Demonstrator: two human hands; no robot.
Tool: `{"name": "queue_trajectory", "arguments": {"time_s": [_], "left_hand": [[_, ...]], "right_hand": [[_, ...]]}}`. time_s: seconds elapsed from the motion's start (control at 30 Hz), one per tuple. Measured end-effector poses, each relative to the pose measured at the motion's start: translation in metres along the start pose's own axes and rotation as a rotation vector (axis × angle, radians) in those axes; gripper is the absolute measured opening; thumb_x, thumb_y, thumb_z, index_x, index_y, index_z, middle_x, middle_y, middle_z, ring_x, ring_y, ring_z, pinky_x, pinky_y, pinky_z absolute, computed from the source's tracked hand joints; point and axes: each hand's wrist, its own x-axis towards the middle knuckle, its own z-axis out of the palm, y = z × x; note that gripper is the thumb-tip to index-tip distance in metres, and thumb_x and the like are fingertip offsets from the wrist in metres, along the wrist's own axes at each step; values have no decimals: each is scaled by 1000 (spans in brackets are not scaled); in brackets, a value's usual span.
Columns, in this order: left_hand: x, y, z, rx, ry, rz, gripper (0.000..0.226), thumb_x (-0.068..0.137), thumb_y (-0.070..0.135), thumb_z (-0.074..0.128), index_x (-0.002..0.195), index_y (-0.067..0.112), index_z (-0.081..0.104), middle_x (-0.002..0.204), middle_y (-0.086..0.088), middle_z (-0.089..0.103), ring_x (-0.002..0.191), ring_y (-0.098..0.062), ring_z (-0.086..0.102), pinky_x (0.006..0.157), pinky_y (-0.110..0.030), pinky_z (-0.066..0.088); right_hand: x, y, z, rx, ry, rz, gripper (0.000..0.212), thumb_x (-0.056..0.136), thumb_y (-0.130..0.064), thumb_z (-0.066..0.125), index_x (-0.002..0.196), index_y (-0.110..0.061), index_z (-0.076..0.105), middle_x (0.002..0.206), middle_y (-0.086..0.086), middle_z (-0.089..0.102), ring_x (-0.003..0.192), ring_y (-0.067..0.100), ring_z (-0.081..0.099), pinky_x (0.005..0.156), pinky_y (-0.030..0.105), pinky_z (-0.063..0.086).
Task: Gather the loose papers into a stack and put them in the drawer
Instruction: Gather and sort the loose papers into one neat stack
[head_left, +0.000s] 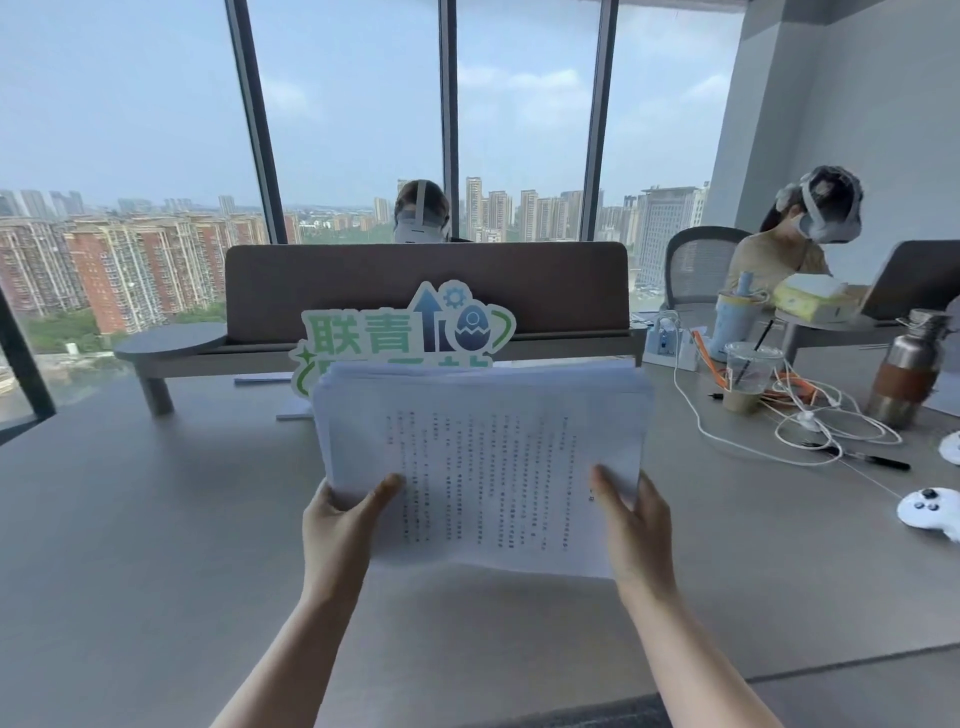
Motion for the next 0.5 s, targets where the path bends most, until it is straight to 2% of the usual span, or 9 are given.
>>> {"name": "queue_trajectory", "arguments": {"time_s": [0.07,0.17,0.27,0.37,0.5], "left_hand": [[-5,-13,-5,22,-31,-33,26,75,10,80,97,13,66,86,1,73,68,1,68,56,-12,51],[-11,-27,-13,62,-83,-49,24,76,1,76,95,13,69,82,2,77,73,-6,70,58,-15,53],[-10,-30,-13,99,-92,-35,20,77,-4,73,89,11,68,76,3,75,70,-8,68,60,-20,56],[-10,-28,-12,90,-100,-28,20,76,1,76,94,7,68,86,-5,74,76,-13,67,64,-24,56],[-10,-23,-14,67,-98,-38,22,75,3,78,93,13,68,78,6,75,71,-7,68,60,-20,55]], "right_hand": [[-8,7,-3,26,-48,80,11,87,-21,74,97,-19,73,96,-6,78,96,13,72,84,31,56],[-20,15,-6,23,-103,135,17,89,-6,68,101,-17,71,98,-7,78,98,12,72,80,21,58],[-23,15,-4,8,-76,138,20,90,-6,66,108,-15,69,102,-6,77,98,12,72,82,24,59],[-25,11,-4,-12,-79,94,21,91,-8,66,110,-15,69,102,-11,76,97,6,72,82,21,57],[-22,5,-9,-36,-55,31,17,91,-8,65,104,-17,70,99,-10,77,94,7,71,79,22,55]]}}
